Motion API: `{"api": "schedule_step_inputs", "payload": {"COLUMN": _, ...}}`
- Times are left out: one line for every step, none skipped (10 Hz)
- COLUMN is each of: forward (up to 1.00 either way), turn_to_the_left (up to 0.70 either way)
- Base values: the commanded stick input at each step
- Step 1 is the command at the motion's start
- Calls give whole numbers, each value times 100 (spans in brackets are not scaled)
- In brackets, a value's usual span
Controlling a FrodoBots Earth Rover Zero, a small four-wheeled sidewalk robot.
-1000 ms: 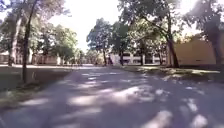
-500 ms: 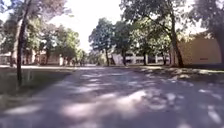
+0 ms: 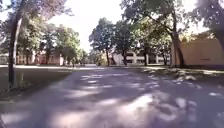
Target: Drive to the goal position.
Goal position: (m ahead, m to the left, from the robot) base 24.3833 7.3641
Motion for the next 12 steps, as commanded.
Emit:
{"api": "schedule_step_inputs", "payload": {"forward": 70, "turn_to_the_left": 1}}
{"api": "schedule_step_inputs", "payload": {"forward": 70, "turn_to_the_left": 0}}
{"api": "schedule_step_inputs", "payload": {"forward": 70, "turn_to_the_left": 0}}
{"api": "schedule_step_inputs", "payload": {"forward": 70, "turn_to_the_left": 0}}
{"api": "schedule_step_inputs", "payload": {"forward": 70, "turn_to_the_left": 1}}
{"api": "schedule_step_inputs", "payload": {"forward": 70, "turn_to_the_left": 3}}
{"api": "schedule_step_inputs", "payload": {"forward": 70, "turn_to_the_left": 10}}
{"api": "schedule_step_inputs", "payload": {"forward": 70, "turn_to_the_left": 13}}
{"api": "schedule_step_inputs", "payload": {"forward": 70, "turn_to_the_left": 14}}
{"api": "schedule_step_inputs", "payload": {"forward": 70, "turn_to_the_left": 14}}
{"api": "schedule_step_inputs", "payload": {"forward": 70, "turn_to_the_left": 14}}
{"api": "schedule_step_inputs", "payload": {"forward": 70, "turn_to_the_left": 14}}
